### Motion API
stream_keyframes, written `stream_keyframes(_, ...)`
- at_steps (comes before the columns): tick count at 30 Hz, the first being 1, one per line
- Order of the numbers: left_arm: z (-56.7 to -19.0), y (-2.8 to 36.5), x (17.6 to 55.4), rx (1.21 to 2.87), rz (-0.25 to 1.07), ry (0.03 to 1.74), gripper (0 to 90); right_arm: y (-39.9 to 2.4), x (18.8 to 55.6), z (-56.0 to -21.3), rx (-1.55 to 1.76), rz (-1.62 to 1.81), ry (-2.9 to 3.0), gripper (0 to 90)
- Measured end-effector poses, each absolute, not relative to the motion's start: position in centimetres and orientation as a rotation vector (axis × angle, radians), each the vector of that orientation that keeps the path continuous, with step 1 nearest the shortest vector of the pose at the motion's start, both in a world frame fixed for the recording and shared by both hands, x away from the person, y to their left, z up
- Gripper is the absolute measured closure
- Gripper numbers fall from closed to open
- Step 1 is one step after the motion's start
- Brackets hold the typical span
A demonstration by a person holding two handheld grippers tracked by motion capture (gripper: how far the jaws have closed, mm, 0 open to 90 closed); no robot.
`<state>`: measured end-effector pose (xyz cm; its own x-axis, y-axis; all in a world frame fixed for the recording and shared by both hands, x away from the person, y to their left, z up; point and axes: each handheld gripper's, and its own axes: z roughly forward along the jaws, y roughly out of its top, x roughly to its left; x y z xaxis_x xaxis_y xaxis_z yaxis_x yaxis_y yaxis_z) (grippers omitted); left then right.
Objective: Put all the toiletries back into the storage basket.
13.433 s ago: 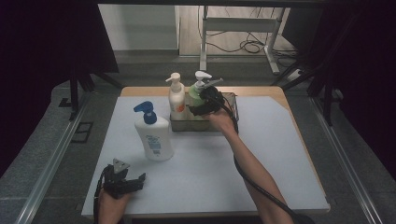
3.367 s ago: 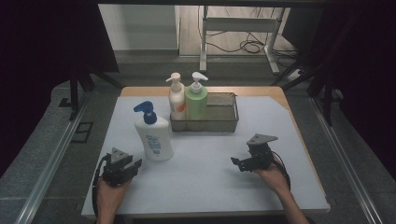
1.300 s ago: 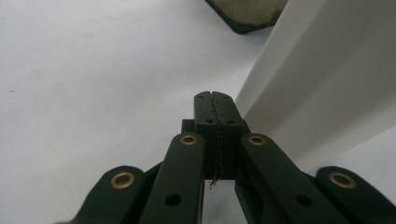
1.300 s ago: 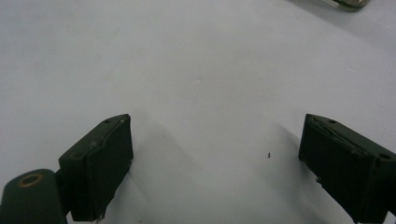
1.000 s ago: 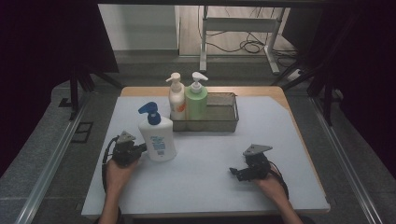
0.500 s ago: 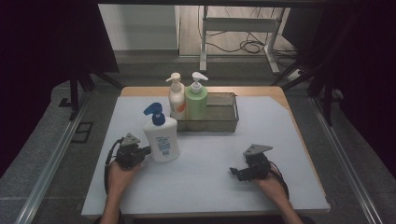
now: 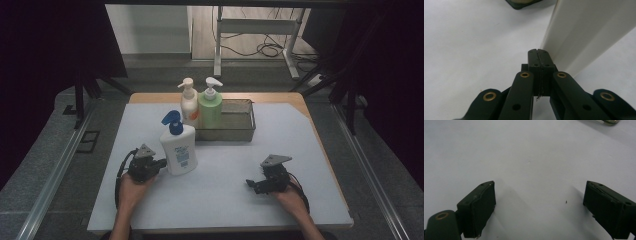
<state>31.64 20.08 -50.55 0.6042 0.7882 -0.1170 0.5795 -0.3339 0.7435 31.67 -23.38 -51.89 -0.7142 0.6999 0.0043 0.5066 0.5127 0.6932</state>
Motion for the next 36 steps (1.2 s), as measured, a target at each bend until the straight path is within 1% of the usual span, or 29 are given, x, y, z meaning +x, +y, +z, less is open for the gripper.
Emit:
stream_keyframes(21,-50.7,17.4,31.1,2.121,0.298,0.995,89.2,-23.4,31.6,-51.9,1.017,1.004,2.479,10.9)
stream_keyframes(36,-51.0,16.4,30.1,2.140,0.251,0.983,89.2,-23.4,31.6,-51.9,1.017,1.003,2.479,11.1)
